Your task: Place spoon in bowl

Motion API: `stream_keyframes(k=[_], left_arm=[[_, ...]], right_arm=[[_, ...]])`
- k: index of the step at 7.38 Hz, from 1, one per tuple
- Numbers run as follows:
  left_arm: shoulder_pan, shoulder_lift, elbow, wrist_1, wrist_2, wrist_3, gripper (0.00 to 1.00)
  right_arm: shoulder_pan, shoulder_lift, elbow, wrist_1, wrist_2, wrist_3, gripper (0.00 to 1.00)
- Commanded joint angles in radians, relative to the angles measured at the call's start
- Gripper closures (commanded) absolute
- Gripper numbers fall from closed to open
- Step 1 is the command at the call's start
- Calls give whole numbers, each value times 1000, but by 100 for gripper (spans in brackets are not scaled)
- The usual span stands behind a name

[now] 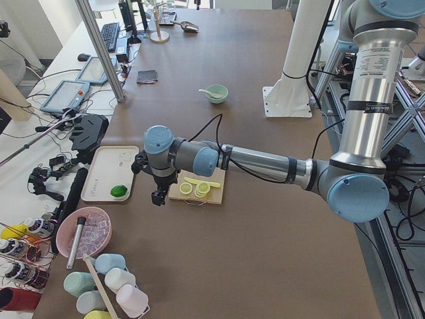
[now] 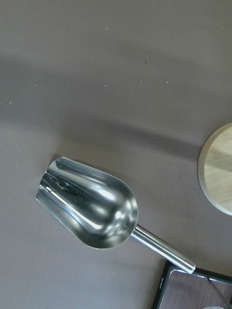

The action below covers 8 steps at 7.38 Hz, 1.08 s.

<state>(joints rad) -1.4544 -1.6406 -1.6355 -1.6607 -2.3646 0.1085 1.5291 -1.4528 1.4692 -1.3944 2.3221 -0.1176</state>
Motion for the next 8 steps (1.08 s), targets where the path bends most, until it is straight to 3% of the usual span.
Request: stream_keyframes(k=[1, 3, 8], left_arm=[[-21, 31, -6, -10, -21, 8, 2], [-21, 50, -3, -54, -18, 2, 2], [-20, 45, 6, -53, -13, 0, 2]], right_arm=[[17, -20, 3, 12, -6, -4, 0], [16, -40, -1, 17, -41, 9, 0], [16, -63, -7, 15, -30, 10, 0]])
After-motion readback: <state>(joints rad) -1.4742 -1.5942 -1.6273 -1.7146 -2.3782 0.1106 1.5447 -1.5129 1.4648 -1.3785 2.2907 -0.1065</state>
